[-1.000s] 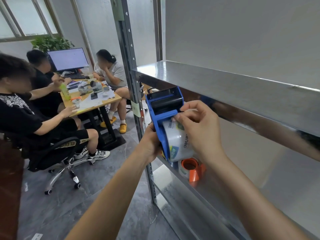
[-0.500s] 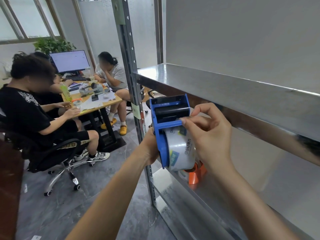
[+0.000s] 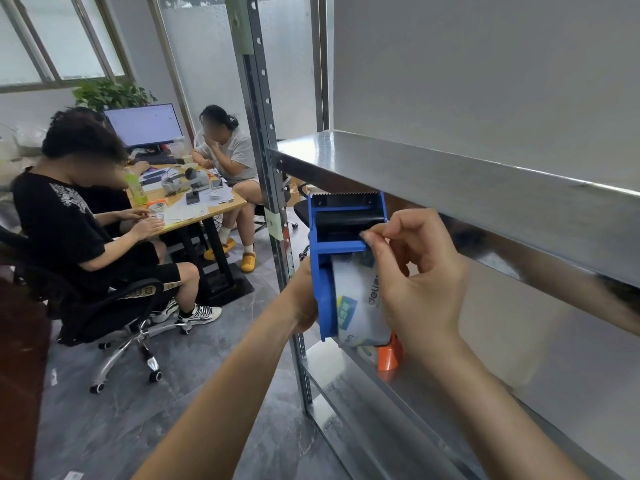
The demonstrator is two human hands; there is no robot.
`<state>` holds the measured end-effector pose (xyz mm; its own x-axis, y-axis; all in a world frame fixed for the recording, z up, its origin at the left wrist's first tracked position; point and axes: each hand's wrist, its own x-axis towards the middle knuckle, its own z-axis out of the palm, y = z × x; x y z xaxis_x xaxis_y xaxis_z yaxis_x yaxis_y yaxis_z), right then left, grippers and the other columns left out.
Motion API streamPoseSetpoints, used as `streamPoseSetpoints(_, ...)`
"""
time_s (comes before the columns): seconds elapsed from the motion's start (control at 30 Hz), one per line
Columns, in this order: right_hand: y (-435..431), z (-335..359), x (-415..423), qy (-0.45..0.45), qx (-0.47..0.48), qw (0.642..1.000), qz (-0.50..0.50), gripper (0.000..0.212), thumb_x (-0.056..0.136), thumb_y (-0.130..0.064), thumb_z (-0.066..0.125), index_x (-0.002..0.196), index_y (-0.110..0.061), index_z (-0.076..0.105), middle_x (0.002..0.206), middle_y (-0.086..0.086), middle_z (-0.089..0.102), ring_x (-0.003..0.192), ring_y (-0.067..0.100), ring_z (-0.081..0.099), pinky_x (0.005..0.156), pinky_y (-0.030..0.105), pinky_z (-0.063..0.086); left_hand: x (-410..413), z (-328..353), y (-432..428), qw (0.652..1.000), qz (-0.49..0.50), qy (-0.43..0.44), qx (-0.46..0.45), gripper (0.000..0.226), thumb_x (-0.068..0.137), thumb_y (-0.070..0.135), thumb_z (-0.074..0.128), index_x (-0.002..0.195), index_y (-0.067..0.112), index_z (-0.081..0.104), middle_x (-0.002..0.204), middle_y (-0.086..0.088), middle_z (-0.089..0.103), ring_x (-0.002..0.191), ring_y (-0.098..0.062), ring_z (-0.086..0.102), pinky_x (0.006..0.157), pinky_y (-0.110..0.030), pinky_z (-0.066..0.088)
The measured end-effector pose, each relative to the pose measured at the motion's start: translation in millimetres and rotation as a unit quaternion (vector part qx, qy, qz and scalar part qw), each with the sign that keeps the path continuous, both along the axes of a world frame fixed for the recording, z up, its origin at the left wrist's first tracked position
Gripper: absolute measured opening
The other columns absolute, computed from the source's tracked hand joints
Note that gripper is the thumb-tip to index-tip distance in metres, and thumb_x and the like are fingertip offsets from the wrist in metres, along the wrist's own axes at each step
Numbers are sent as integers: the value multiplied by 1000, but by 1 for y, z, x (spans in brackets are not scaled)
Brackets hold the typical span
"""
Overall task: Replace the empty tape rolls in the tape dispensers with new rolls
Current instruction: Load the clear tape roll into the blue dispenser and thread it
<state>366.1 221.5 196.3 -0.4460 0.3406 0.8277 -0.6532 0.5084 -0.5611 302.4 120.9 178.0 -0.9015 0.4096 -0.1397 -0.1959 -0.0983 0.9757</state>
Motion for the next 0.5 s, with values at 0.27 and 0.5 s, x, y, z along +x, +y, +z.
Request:
streamPoseSetpoints(0.27, 9, 8, -5, -9, 65, 998, 10, 31, 85, 5, 64, 84, -21, 46, 73, 8, 55, 60, 18, 45, 56, 29, 42, 0, 6, -7, 1000, 12, 6, -21, 76, 99, 10, 31, 29, 17, 60, 38, 7, 57, 41, -6, 56, 58, -24, 40)
streamPoseSetpoints(0.5, 8, 17, -9, -63, 29, 995, 65, 36, 86, 5, 61, 81, -25, 41, 75, 11, 56, 63, 24, 48, 60, 33, 43, 12, 6, -4, 1000, 6, -1, -25, 80, 99, 7, 29, 25, 14, 58, 35, 4, 56, 33, -1, 53, 58, -24, 40)
